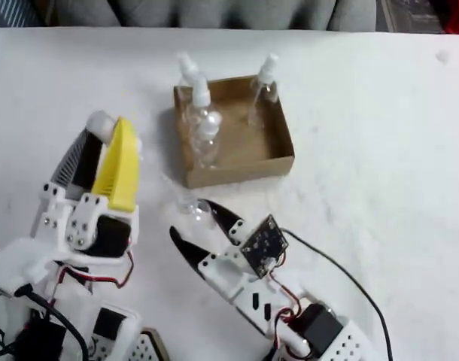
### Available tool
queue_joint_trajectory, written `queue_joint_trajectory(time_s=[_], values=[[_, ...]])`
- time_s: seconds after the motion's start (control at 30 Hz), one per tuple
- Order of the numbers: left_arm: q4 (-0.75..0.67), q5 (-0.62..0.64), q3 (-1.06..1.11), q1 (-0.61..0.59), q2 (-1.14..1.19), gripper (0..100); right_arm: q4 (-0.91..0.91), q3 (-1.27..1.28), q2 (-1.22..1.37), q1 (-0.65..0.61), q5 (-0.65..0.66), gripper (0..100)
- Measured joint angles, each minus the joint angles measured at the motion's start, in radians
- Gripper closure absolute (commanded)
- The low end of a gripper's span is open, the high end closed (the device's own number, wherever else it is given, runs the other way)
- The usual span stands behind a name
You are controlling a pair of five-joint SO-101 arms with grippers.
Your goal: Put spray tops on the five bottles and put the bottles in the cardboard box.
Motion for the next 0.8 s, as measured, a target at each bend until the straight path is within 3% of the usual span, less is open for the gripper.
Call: queue_joint_trajectory(time_s=[0.33, 0.53, 0.8], values=[[0.018, 0.0, 0.048, 0.021, -0.035, 98, 0.0, 0.0, 0.0, -0.002, 0.0, 98.1], [0.199, -0.005, 0.064, 0.166, -0.031, 98, 0.0, 0.0, 0.0, -0.003, 0.0, 98.1], [0.353, -0.006, 0.064, 0.198, -0.034, 95, 0.0, 0.0, 0.0, -0.006, 0.002, 98.1]])
